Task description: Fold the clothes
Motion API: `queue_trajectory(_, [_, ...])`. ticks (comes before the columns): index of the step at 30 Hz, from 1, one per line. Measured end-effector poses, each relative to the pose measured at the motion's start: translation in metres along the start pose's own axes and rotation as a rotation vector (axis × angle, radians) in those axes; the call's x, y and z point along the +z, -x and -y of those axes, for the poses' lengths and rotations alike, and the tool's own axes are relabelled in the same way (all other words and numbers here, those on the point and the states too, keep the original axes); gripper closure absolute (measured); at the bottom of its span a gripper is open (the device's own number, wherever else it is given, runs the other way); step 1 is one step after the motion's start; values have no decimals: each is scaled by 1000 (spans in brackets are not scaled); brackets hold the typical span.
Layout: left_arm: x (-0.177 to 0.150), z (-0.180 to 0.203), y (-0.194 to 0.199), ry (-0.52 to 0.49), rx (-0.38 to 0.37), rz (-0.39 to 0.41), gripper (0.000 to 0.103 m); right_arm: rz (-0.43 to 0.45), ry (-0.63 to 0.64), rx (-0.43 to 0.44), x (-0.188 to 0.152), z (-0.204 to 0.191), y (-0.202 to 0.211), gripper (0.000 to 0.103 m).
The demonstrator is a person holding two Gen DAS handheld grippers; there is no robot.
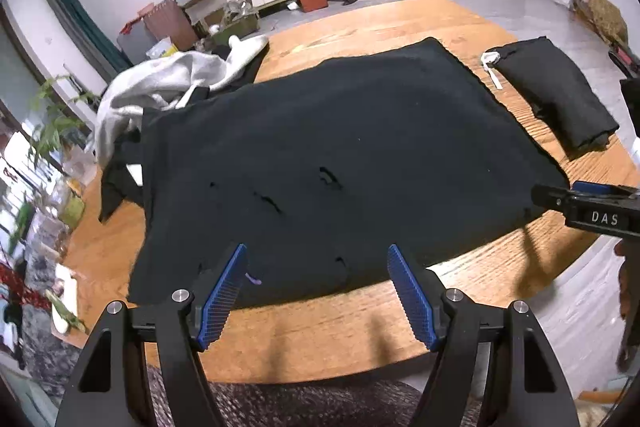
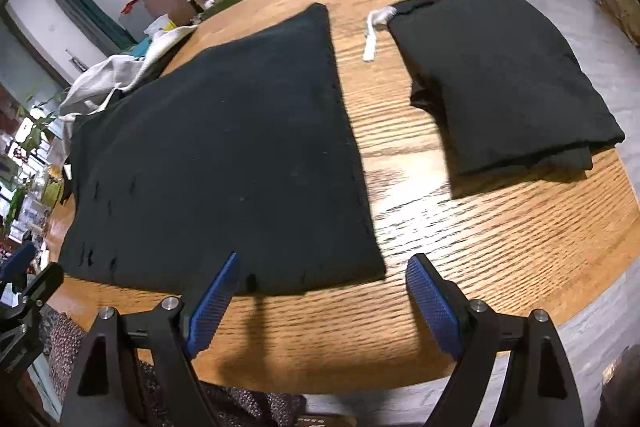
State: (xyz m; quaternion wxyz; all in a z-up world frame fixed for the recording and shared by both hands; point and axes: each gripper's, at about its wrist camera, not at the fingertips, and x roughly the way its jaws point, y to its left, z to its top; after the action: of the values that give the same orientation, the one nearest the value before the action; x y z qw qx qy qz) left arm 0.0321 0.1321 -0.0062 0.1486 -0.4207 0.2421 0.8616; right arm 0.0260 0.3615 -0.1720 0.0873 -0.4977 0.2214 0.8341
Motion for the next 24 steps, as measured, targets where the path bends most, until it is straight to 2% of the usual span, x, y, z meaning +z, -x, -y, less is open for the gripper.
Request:
queue_trajectory(3, [2,3,-8,-35,63,9,30,6,2,30,3,-3,-2,15])
queue_trajectory(5, [0,5,-12,-49,78,9,30,2,0,46,4,-5,-3,15])
queue_trajectory(12, [-3,3,-18,-44,55,-21,30,11,1,52,6,-9,-6,14])
queue_trajectory(16, [-4,2,-15,-38,46,-11,30,-13,-13,41,9,-7,-6,20])
queue_trajectory(20, [-11,9,-15,-91,19,18,30,-25,-50,67,5,0,-2,22])
queue_trajectory(24, [-19,31,-21,-188,14,43,30,-35,-37,35,8,-6,-5,26])
